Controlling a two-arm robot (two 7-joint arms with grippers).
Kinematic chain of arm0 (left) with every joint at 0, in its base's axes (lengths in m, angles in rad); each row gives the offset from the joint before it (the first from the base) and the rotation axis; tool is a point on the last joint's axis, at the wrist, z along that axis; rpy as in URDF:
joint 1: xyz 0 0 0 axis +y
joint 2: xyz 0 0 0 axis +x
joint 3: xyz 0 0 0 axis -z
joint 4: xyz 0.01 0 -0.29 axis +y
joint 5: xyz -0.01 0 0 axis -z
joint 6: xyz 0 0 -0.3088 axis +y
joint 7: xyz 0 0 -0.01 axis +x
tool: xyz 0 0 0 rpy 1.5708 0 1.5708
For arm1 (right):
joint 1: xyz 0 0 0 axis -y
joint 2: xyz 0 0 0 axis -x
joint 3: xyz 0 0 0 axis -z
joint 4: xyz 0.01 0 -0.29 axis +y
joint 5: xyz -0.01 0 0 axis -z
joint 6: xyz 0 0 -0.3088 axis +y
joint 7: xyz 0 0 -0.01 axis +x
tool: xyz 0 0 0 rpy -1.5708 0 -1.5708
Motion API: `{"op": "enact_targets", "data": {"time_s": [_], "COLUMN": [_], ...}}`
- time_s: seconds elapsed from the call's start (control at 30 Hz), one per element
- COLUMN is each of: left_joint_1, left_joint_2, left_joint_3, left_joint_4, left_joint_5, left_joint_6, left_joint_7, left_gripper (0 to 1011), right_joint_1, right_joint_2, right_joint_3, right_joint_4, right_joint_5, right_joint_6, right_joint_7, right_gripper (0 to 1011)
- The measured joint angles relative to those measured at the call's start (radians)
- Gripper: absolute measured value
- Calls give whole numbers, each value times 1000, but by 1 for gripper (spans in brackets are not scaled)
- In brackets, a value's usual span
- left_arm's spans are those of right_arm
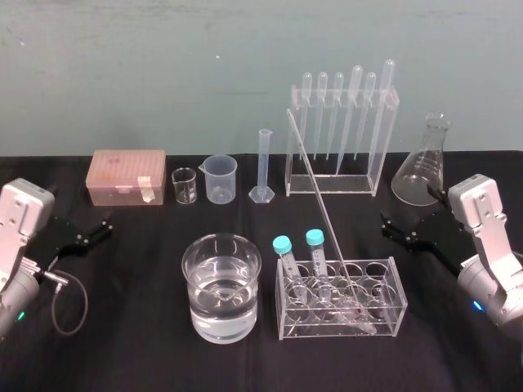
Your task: Hold the thermometer with one hand and immerse one end into the beaker, then reinsert it into the test tube rack.
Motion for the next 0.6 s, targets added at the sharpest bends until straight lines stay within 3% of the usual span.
{"op": "enact_targets", "data": {"time_s": [0.27,0.37,0.43,0.47,0.5,0.53,0.6], "left_joint_1": [0,0,0,0,0,0,0], "left_joint_2": [0,0,0,0,0,0,0], "left_joint_3": [0,0,0,0,0,0,0], "left_joint_4": [0,0,0,0,0,0,0], "left_joint_5": [0,0,0,0,0,0,0], "left_joint_6": [0,0,0,0,0,0,0], "left_joint_7": [0,0,0,0,0,0,0], "left_gripper": [1008,1008,1008,1008,1008,1008,1008], "right_joint_1": [0,-2,-8,-13,-13,-17,-18], "right_joint_2": [-1,-1,3,9,9,17,27], "right_joint_3": [2,22,49,74,74,98,122], "right_joint_4": [-1,-22,-57,-91,-91,-127,-162], "right_joint_5": [2,44,102,165,165,223,277], "right_joint_6": [3,35,76,123,123,172,221], "right_joint_7": [2,44,89,131,131,172,214], "right_gripper": [1003,1003,1003,1003,1003,1003,1003]}}
